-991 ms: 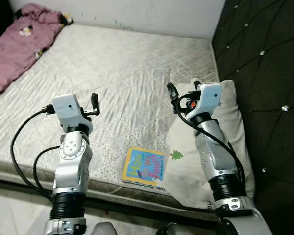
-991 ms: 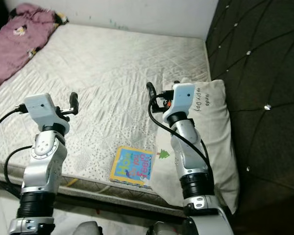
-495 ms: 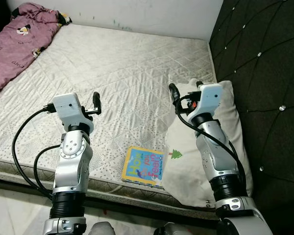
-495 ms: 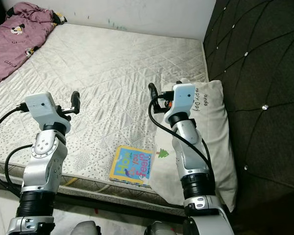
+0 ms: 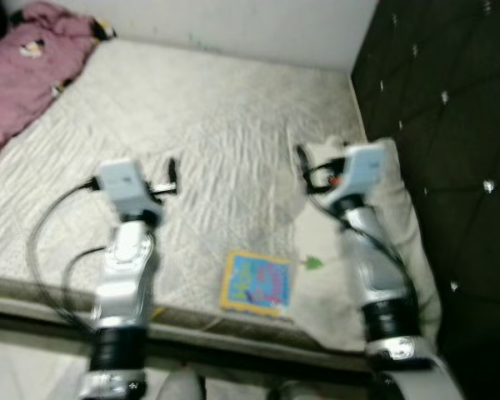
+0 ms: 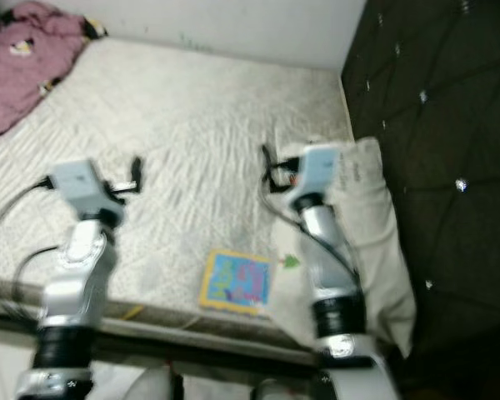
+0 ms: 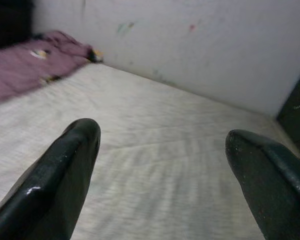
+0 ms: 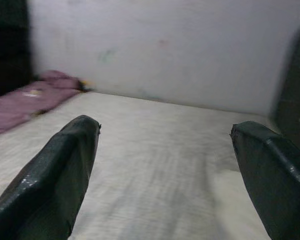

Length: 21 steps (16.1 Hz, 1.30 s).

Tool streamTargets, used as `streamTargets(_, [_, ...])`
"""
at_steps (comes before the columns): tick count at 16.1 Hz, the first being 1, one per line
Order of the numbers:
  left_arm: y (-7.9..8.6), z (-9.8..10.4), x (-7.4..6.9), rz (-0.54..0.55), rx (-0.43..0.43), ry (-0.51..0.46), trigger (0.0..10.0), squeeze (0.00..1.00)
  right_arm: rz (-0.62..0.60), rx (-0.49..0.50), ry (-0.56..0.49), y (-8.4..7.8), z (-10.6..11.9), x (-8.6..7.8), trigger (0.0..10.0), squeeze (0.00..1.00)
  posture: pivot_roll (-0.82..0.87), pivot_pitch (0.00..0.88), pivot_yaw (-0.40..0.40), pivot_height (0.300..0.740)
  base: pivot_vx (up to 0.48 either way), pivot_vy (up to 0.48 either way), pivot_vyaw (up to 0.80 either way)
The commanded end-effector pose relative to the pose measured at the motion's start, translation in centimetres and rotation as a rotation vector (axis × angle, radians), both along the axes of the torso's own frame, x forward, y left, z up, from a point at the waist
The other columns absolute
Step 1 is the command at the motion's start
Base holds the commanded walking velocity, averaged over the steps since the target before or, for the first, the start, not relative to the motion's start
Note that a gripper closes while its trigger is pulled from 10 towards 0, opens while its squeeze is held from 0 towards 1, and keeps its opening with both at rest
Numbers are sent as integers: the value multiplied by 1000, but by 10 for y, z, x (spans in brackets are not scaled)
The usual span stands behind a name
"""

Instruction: Clean up the room

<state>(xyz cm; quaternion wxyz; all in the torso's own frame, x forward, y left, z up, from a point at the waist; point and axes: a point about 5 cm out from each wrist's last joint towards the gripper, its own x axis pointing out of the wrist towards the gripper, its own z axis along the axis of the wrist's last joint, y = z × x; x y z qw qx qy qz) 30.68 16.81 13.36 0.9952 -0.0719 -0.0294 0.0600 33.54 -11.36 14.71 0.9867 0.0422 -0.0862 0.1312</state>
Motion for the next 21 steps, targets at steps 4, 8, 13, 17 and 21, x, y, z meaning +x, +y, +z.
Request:
streamTargets(4, [-8,4,2,-21,-8,-12,10000,0,-27,-9,13,-12,-3,0,10000,0,44,0,-48,740,0,480,0])
streamTargets(8, [-7,4,3,-14,-13,-13,10000,0,-26,-12,17,-11,-4,1,10000,0,44,0,-48,740,0,480,0])
streamTargets(13, [-6,4,3,-10,-21,-13,10000,0,-25,-15,16,-12,-5,0,10000,0,42,0,-46,740,0,448,0])
streamTargets(17, [-8,6,2,-39,-31,-29,10000,0,-23,-16,20,-11,-6,0,10000,0,42,0,-46,740,0,0,0])
streamTargets(21, [-9,8,0,-63,-49,-48,10000,0,-25,-16,20,-12,-6,0,10000,0,42,0,-46,740,0,0,0])
